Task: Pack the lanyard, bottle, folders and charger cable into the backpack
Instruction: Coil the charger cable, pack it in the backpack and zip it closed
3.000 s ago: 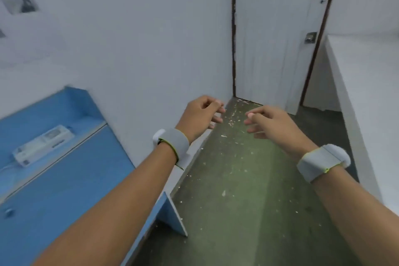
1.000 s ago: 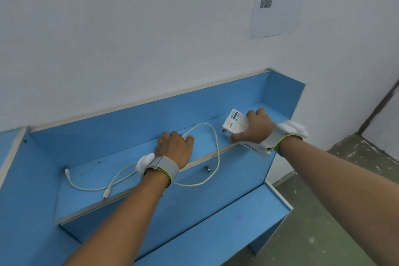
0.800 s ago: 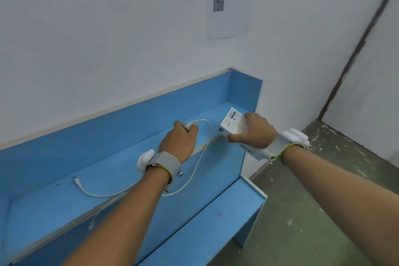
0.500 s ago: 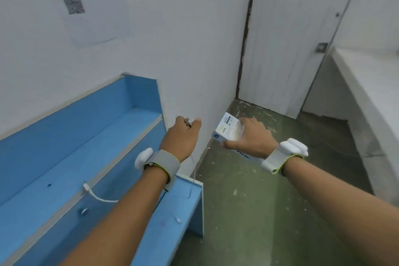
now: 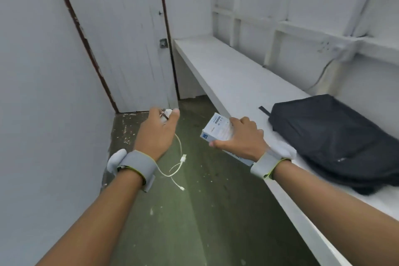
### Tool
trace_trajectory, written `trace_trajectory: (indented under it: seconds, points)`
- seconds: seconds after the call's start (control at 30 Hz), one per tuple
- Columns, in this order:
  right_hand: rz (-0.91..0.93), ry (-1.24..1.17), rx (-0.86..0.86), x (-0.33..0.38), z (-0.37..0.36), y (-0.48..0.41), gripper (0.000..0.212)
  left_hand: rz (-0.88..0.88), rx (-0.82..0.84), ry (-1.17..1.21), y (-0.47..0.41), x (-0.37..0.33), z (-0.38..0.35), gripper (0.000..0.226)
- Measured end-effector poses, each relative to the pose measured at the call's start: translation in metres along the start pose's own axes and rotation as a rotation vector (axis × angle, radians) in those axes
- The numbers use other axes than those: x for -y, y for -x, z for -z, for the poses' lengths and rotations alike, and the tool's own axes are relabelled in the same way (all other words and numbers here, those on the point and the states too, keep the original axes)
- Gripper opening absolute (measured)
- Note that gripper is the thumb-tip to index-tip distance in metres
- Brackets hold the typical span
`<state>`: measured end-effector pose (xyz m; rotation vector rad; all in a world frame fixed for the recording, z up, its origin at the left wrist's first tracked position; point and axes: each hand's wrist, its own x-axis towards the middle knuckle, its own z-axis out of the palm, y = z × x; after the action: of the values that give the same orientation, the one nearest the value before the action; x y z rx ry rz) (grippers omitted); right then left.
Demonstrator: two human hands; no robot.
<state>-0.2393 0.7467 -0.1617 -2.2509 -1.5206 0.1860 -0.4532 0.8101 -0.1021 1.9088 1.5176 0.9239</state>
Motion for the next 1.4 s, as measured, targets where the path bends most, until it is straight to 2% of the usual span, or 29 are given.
trace_trajectory:
  seconds: [0.17, 0.23, 0.37, 0.57, 0.7, 0.87, 0.93, 1.1, 1.27, 1.4]
  points:
    - [-0.245, 0.051, -0.102, -0.126, 0.046, 0.013, 0.1, -0.196, 0.245, 0.062, 0.0, -0.098, -0.121, 0.044]
    - [-0.326, 0.061, -0.126, -0.158, 0.057, 0.024, 0.096, -0.258, 0.35, 0.064, 0.009, -0.123, -0.152, 0.041]
    - [-0.603, 0.028, -0.188, -0.24, 0.085, 0.068, 0.088, -0.402, 0.602, 0.088, 0.044, -0.183, -0.239, 0.04]
    - [-0.942, -0.004, -0.197, -0.312, 0.092, 0.133, 0.086, -0.505, 0.945, 0.057, 0.097, -0.218, -0.333, 0.042]
    - [-1.155, 0.024, -0.265, -0.351, 0.088, 0.175, 0.084, -0.594, 1.195, -0.011, 0.14, -0.234, -0.399, 0.041]
    - [-1.361, 0.101, -0.256, -0.378, 0.084, 0.204, 0.09, -0.67, 1.389, -0.092, 0.177, -0.24, -0.455, 0.047]
    - [-1.465, 0.142, -0.262, -0.388, 0.077, 0.215, 0.091, -0.715, 1.434, -0.148, 0.194, -0.238, -0.473, 0.048]
    - [-1.568, 0.242, -0.241, -0.403, 0.061, 0.228, 0.092, -0.831, 1.433, -0.315, 0.227, -0.217, -0.494, 0.045]
    - [-1.501, 0.201, -0.129, -0.416, 0.066, 0.241, 0.085, -0.904, 1.326, -0.377, 0.241, -0.214, -0.504, 0.052]
    - [-1.402, 0.207, 0.008, -0.417, 0.078, 0.239, 0.101, -0.911, 1.34, -0.456, 0.237, -0.218, -0.498, 0.078]
